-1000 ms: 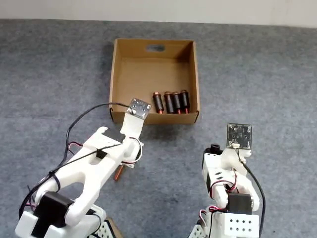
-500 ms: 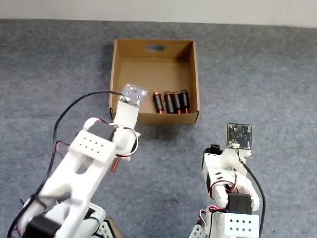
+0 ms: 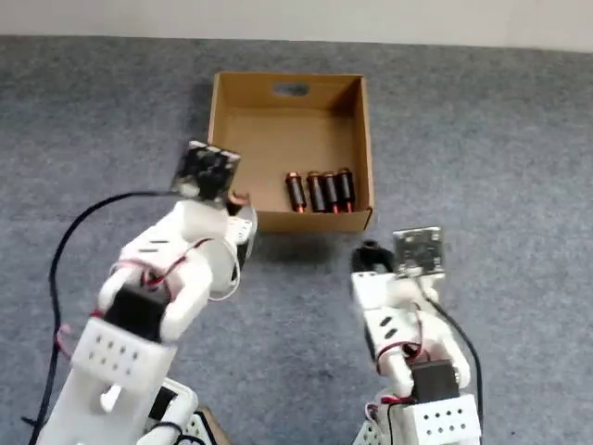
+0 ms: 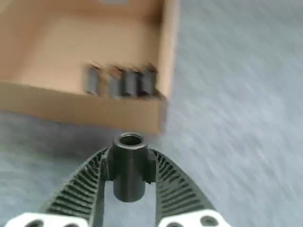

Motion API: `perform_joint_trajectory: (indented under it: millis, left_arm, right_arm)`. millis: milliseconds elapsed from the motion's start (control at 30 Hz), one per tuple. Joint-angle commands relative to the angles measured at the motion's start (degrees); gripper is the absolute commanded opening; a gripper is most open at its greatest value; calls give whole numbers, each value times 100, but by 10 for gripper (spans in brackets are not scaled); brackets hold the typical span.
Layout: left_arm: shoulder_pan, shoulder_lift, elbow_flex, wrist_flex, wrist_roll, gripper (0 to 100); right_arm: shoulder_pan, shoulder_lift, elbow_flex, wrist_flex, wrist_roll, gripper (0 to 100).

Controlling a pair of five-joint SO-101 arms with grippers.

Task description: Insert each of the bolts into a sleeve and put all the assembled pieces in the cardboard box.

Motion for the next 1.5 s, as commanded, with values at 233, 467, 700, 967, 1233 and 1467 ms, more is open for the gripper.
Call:
perform_joint_trajectory:
  millis: [233,467,700,967,1233,1467]
  left_arm:
    - [382,-2501,1499,-2760,0,20]
    - [1604,-3380,1868,-3200,0,20]
    - [1798,-2677,1868,-4018,-9,20]
    - [1807,-1402,1877,-5547,-9,20]
    - [1780,-1191,1886,-4633,0,20]
    - [1780,-1174,2035,-4527,0,20]
  right_arm:
    - [-1393,-22,-171,-2141,-9,7]
    - [-1543,-31,585,-3477,-9,7]
    - [-1543,-66,716,-3530,-9,7]
    - [-1534,-66,752,-3530,-9,7]
    - [-1534,-66,752,-3530,-9,7]
    - [-1534,-66,752,-3521,-9,7]
